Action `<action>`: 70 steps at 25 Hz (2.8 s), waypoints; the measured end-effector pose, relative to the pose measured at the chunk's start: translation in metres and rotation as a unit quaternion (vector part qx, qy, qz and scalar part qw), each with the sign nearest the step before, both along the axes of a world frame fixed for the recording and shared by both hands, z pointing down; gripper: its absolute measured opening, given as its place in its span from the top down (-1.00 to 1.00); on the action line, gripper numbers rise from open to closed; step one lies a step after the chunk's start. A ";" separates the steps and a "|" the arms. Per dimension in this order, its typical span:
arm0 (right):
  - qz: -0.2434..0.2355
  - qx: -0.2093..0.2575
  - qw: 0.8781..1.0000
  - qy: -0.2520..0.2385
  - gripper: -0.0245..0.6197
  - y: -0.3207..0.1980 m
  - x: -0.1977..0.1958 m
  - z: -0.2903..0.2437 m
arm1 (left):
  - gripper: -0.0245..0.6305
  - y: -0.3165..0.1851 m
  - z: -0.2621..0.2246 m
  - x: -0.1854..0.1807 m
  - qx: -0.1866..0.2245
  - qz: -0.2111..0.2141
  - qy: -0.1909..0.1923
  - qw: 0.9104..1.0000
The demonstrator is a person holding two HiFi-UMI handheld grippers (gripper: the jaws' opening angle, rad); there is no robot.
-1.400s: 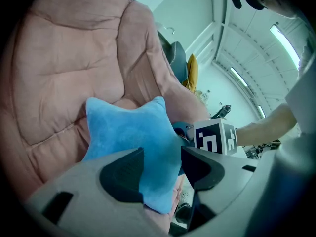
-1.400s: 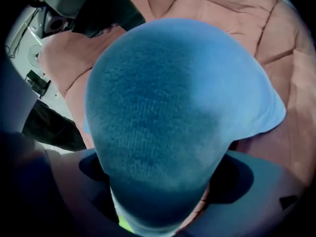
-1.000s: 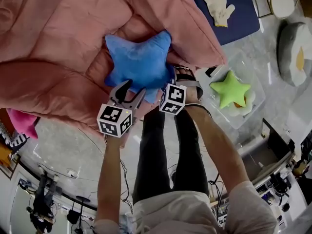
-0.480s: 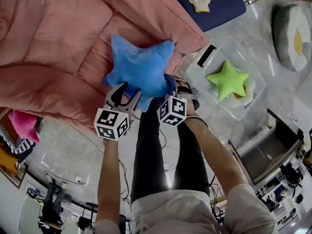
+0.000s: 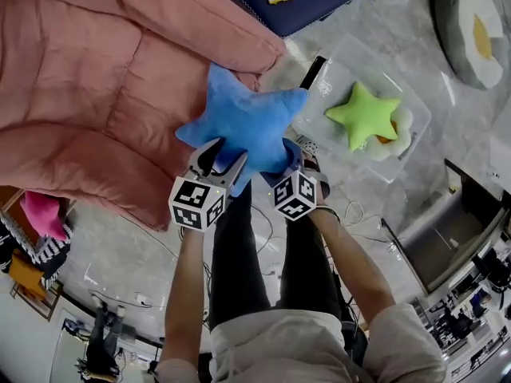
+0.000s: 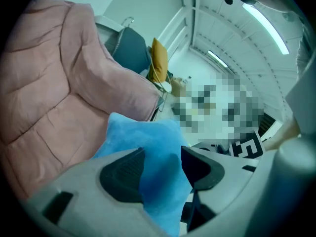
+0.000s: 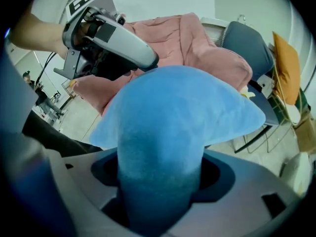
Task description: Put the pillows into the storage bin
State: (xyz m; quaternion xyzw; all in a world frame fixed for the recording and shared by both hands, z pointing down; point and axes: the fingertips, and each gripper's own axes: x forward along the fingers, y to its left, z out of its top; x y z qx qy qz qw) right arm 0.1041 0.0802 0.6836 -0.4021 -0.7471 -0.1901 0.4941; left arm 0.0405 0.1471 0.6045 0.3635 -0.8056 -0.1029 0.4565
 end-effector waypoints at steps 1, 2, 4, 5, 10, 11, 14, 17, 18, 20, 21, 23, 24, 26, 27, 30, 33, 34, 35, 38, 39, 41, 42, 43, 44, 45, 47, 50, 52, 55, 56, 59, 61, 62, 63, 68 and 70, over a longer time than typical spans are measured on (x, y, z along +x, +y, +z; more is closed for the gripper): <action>0.002 0.002 1.000 -0.001 -0.22 -0.012 0.004 -0.001 | 0.20 -0.012 0.001 0.004 -0.002 0.006 0.001 1.000; 0.001 0.005 1.000 -0.004 -0.22 -0.023 0.007 -0.001 | 0.20 -0.022 0.001 0.009 -0.002 0.011 0.003 1.000; -0.004 0.011 1.000 -0.010 -0.22 -0.047 0.014 -0.001 | 0.20 -0.043 0.003 0.018 -0.003 0.018 0.008 1.000; -0.007 0.014 1.000 -0.014 -0.22 -0.059 0.017 -0.001 | 0.20 -0.054 0.004 0.022 -0.004 0.022 0.010 1.000; -0.004 0.018 1.000 -0.023 -0.20 -0.125 0.038 -0.002 | 0.20 -0.121 0.009 0.041 0.000 0.048 0.016 0.999; 0.001 0.019 1.000 -0.025 -0.19 -0.138 0.041 -0.002 | 0.20 -0.134 0.011 0.043 0.001 0.050 0.015 0.999; 0.026 0.017 0.999 -0.026 -0.17 -0.172 0.049 -0.003 | 0.20 -0.172 0.013 0.045 0.003 0.057 0.013 0.998; 0.062 0.014 0.998 -0.029 -0.17 -0.208 0.057 -0.001 | 0.20 -0.213 0.014 0.048 0.004 0.084 0.011 0.996; 0.073 0.014 0.997 -0.030 -0.17 -0.219 0.059 0.001 | 0.20 -0.226 0.014 0.049 0.004 0.094 0.010 0.996; 0.096 0.014 0.995 -0.034 -0.17 -0.241 0.063 0.003 | 0.20 -0.250 0.015 0.051 0.001 0.115 0.007 0.993; 0.106 0.015 0.994 -0.035 -0.17 -0.250 0.065 0.005 | 0.20 -0.261 0.016 0.053 0.000 0.125 0.007 0.992; 0.119 0.018 0.992 -0.034 -0.17 -0.269 0.076 0.006 | 0.20 -0.282 0.018 0.062 0.001 0.136 0.012 0.991; 0.125 0.021 0.991 -0.031 -0.18 -0.279 0.083 0.007 | 0.20 -0.292 0.020 0.068 0.003 0.139 0.018 0.990; 0.139 0.027 0.990 -0.024 -0.18 -0.295 0.093 0.010 | 0.20 -0.310 0.024 0.076 0.009 0.144 0.027 0.989; 0.149 0.028 0.988 -0.021 -0.18 -0.302 0.096 0.012 | 0.20 -0.318 0.025 0.078 0.011 0.150 0.029 0.988; 0.179 0.029 0.983 -0.018 -0.19 -0.320 0.096 0.019 | 0.20 -0.335 0.025 0.080 0.017 0.166 0.026 0.986; 0.201 0.036 0.979 -0.006 -0.19 -0.341 0.096 0.031 | 0.20 -0.338 0.025 0.079 0.025 0.170 0.032 0.985; 0.206 0.042 0.978 -0.002 -0.19 -0.348 0.094 0.035 | 0.20 -0.335 0.027 0.075 0.026 0.168 0.036 0.985; 0.207 0.048 0.977 0.004 -0.20 -0.355 0.091 0.039 | 0.20 -0.331 0.028 0.070 0.026 0.165 0.039 0.985; 0.206 0.075 0.975 0.028 -0.21 -0.372 0.088 0.050 | 0.20 -0.318 0.034 0.055 0.020 0.168 0.051 0.984; 0.208 0.085 0.974 0.037 -0.21 -0.378 0.086 0.055 | 0.20 -0.315 0.035 0.049 0.018 0.175 0.052 0.983; 0.215 0.103 0.970 0.054 -0.22 -0.387 0.081 0.064 | 0.20 -0.312 0.036 0.032 0.014 0.186 0.052 0.981; 0.218 0.109 0.968 0.062 -0.22 -0.390 0.077 0.069 | 0.20 -0.312 0.036 0.023 0.013 0.188 0.052 0.981; 0.221 0.114 0.966 0.070 -0.23 -0.394 0.073 0.073 | 0.20 -0.312 0.036 0.013 0.010 0.190 0.052 0.980; 0.226 0.117 0.964 0.078 -0.24 -0.398 0.069 0.076 | 0.20 -0.313 0.036 0.003 0.004 0.194 0.049 0.980; 0.233 0.121 0.961 0.086 -0.26 -0.401 0.064 0.080 | 0.20 -0.313 0.036 -0.008 -0.003 0.200 0.045 0.979; 0.252 0.130 0.953 0.103 -0.27 -0.406 0.056 0.088 | 0.20 -0.314 0.036 -0.028 -0.010 0.209 0.043 0.977; 0.281 0.143 0.940 0.131 -0.27 -0.405 0.045 0.102 | 0.20 -0.314 0.037 -0.049 -0.003 0.220 0.062 0.973; 0.299 0.145 0.932 0.145 -0.27 -0.401 0.035 0.112 | 0.20 -0.315 0.039 -0.060 -0.004 0.240 0.065 0.969; 0.303 0.147 0.928 0.161 -0.28 -0.398 0.023 0.131 | 0.20 -0.319 0.039 -0.078 -0.009 0.252 0.061 0.966; 0.300 0.151 0.927 0.167 -0.28 -0.398 0.020 0.139 | 0.20 -0.322 0.039 -0.083 -0.009 0.256 0.060 0.965; 0.291 0.159 0.926 0.181 -0.30 -0.395 0.007 0.161 | 0.20 -0.323 0.040 -0.092 -0.006 0.278 0.058 0.959; 0.284 0.168 0.926 0.185 -0.30 -0.394 -0.001 0.177 | 0.20 -0.319 0.042 -0.094 -0.006 0.284 0.063 0.957; 0.279 0.172 0.926 0.188 -0.30 -0.393 -0.004 0.184 | 0.20 -0.316 0.043 -0.094 -0.006 0.284 0.067 0.956; 0.272 0.176 0.926 0.192 -0.31 -0.393 -0.006 0.191 | 0.20 -0.314 0.044 -0.094 -0.005 0.283 0.071 0.956; 0.227 0.189 0.932 0.208 -0.32 -0.386 -0.016 0.217 | 0.20 -0.307 0.051 -0.088 -0.004 0.286 0.085 0.954; 0.210 0.195 0.934 0.213 -0.34 -0.385 -0.019 0.224 | 0.20 -0.304 0.057 -0.086 -0.007 0.285 0.090 0.954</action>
